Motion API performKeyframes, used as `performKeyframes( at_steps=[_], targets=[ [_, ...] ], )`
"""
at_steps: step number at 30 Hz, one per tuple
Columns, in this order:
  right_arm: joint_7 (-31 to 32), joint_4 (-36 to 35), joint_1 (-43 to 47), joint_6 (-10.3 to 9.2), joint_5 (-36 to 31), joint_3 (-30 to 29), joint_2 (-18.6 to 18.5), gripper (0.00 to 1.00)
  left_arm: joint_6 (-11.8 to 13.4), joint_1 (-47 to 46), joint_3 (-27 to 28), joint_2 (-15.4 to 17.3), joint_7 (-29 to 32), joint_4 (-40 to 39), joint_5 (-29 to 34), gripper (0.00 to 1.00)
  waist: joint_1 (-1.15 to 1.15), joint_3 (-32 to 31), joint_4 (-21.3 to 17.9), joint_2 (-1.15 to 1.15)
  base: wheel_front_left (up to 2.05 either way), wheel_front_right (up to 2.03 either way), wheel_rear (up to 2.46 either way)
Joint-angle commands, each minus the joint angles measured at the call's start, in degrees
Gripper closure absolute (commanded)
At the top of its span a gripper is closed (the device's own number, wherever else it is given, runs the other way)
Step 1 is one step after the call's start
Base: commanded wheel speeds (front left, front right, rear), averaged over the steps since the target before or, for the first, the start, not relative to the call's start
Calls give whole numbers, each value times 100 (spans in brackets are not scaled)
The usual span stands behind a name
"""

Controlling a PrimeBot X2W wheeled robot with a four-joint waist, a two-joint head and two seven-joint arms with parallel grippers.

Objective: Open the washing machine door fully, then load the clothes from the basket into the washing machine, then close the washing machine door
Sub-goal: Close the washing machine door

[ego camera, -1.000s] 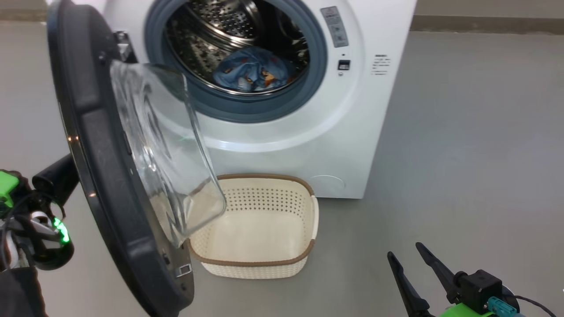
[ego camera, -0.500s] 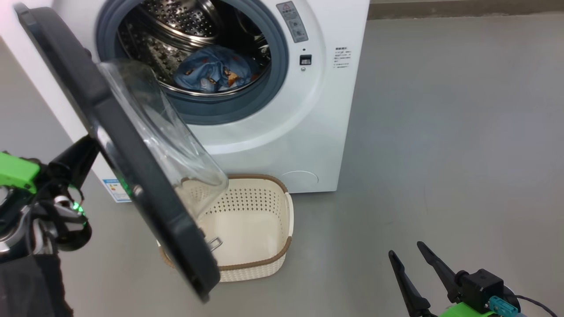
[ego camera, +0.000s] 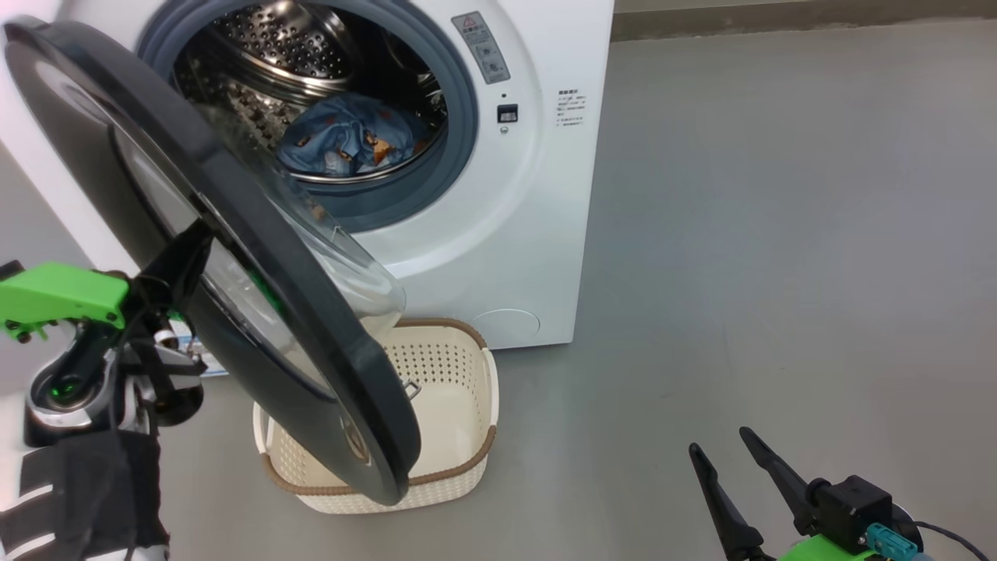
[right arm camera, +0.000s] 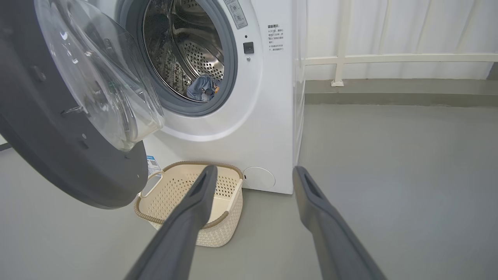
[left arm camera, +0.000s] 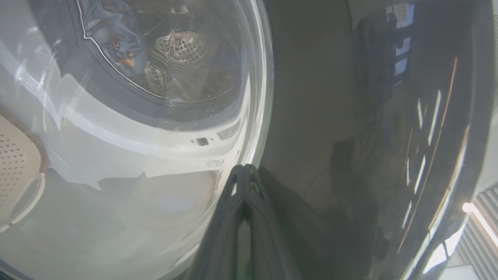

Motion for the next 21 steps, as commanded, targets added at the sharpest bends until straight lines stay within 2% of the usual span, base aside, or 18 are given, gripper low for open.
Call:
performKeyframes(
  at_steps=[1, 15, 21],
  targets=[
    [-28, -125, -220, 9, 3, 158, -77, 0, -127, -329, 6, 83, -24, -97, -101, 100, 0, -23, -33, 0, 0, 0, 0],
    [-28, -91, -172, 9, 23, 226, -154, 0, -610, -641, -10, 83, -534, 824, -207, 100, 0, -134, -180, 0, 0, 0, 0],
    [-28, -95, -157, 9, 23, 229, -154, 0, -751, -674, -78, 205, -775, 1044, 35, 100, 0, -155, -192, 0, 0, 0, 0]
  ],
)
